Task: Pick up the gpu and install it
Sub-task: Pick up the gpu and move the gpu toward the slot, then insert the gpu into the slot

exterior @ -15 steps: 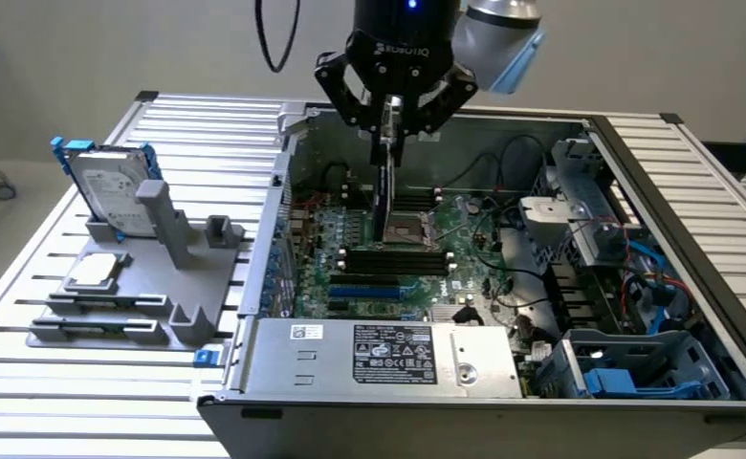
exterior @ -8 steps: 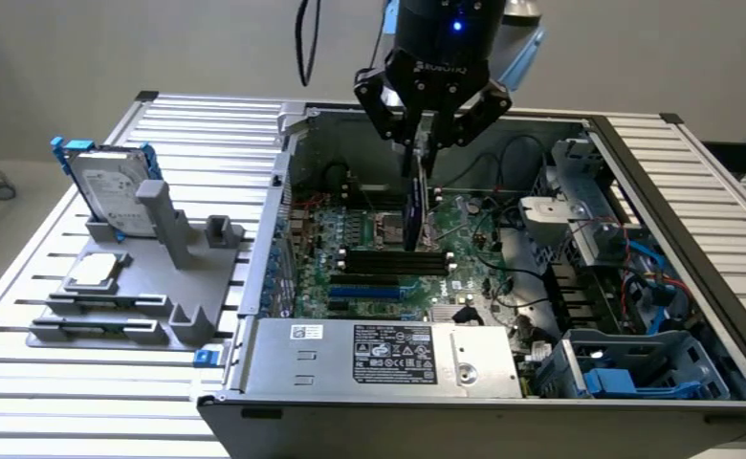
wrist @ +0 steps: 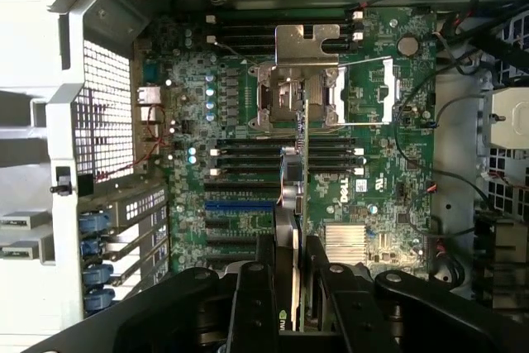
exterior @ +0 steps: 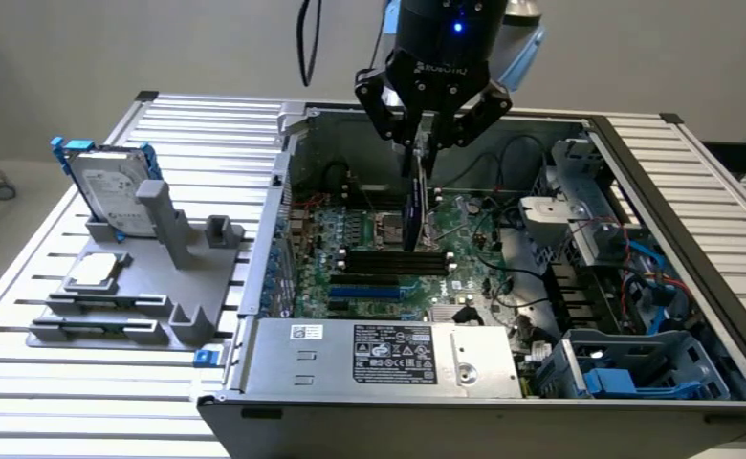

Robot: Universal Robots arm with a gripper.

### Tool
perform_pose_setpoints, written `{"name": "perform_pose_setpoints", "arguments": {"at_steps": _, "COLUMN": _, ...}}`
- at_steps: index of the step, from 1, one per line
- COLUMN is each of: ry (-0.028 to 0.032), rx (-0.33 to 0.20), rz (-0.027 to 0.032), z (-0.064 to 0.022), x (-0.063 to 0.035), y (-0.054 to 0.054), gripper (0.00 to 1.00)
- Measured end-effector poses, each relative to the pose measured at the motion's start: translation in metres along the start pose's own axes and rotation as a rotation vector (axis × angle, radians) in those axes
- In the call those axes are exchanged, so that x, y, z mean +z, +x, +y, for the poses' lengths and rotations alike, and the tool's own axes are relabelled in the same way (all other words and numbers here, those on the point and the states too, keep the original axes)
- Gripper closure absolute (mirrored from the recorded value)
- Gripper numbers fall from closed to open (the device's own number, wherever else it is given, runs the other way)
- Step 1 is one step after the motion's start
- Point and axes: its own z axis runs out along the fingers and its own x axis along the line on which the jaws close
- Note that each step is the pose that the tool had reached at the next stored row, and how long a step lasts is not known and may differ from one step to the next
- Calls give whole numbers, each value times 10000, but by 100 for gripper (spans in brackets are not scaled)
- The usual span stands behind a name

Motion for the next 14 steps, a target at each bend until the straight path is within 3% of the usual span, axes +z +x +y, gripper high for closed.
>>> {"name": "perform_pose_setpoints", "arguments": {"at_steps": 14, "ry": -12, "rx": -1, "rz": -3, "z": 0, "x": 10, "y": 0, "gripper": 74}}
